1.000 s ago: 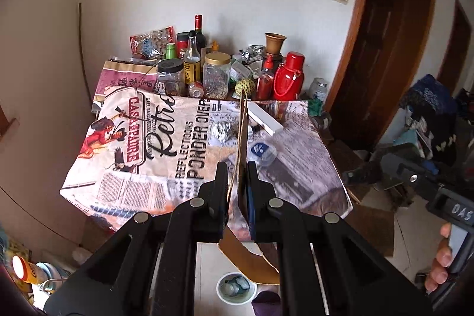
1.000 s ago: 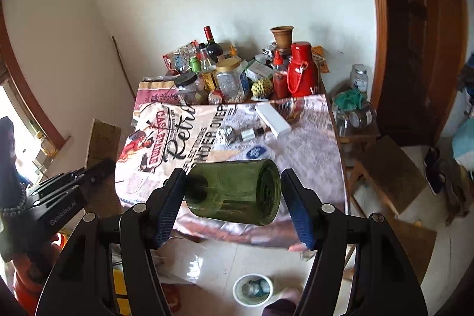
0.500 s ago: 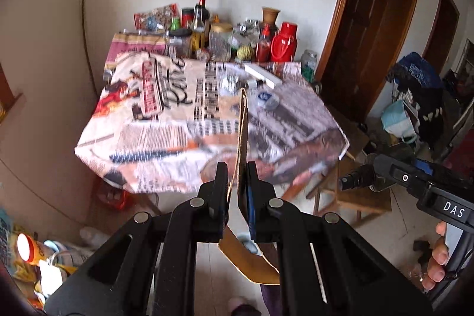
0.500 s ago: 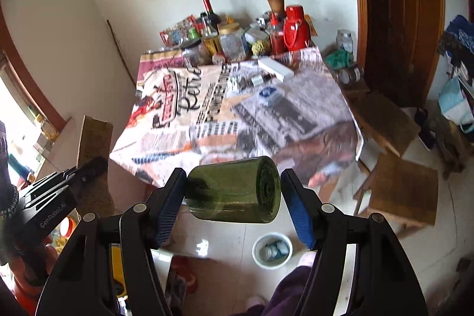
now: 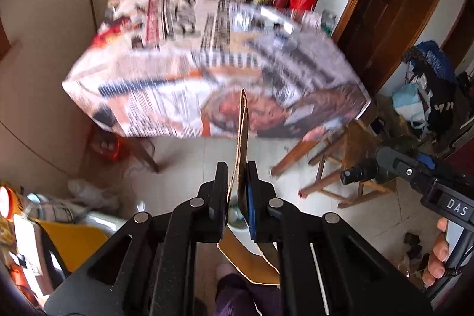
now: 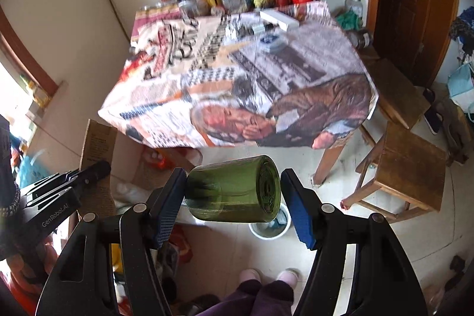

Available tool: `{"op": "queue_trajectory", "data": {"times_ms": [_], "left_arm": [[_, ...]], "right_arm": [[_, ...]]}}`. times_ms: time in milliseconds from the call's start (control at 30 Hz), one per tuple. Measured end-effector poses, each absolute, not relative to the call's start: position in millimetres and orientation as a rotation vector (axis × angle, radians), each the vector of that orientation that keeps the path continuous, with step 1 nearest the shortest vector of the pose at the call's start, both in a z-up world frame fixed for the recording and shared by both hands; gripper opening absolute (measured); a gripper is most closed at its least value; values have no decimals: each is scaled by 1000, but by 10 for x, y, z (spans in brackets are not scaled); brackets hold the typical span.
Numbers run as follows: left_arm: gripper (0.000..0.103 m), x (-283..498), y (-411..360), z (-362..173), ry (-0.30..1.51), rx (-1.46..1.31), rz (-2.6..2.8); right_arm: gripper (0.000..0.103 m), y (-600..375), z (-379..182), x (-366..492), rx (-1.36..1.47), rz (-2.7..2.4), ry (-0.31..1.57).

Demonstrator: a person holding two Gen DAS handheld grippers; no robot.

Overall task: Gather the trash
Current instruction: 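Carry the cardboard strip and green bottle down over the white bucket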

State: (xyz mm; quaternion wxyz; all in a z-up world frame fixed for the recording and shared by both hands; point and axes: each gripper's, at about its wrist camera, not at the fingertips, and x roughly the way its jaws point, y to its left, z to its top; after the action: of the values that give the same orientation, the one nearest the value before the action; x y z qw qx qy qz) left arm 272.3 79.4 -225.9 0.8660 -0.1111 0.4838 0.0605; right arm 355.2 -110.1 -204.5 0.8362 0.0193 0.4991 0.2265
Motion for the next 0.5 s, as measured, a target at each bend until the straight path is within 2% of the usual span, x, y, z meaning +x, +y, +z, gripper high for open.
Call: {"op": "queue_trajectory", "data": {"times_ms": [500], "left_arm": [[10, 3019, 526, -4537, 1263, -331, 135]], "right_arm": [[62, -1119, -4185, 3932, -52, 499, 1280]]}}
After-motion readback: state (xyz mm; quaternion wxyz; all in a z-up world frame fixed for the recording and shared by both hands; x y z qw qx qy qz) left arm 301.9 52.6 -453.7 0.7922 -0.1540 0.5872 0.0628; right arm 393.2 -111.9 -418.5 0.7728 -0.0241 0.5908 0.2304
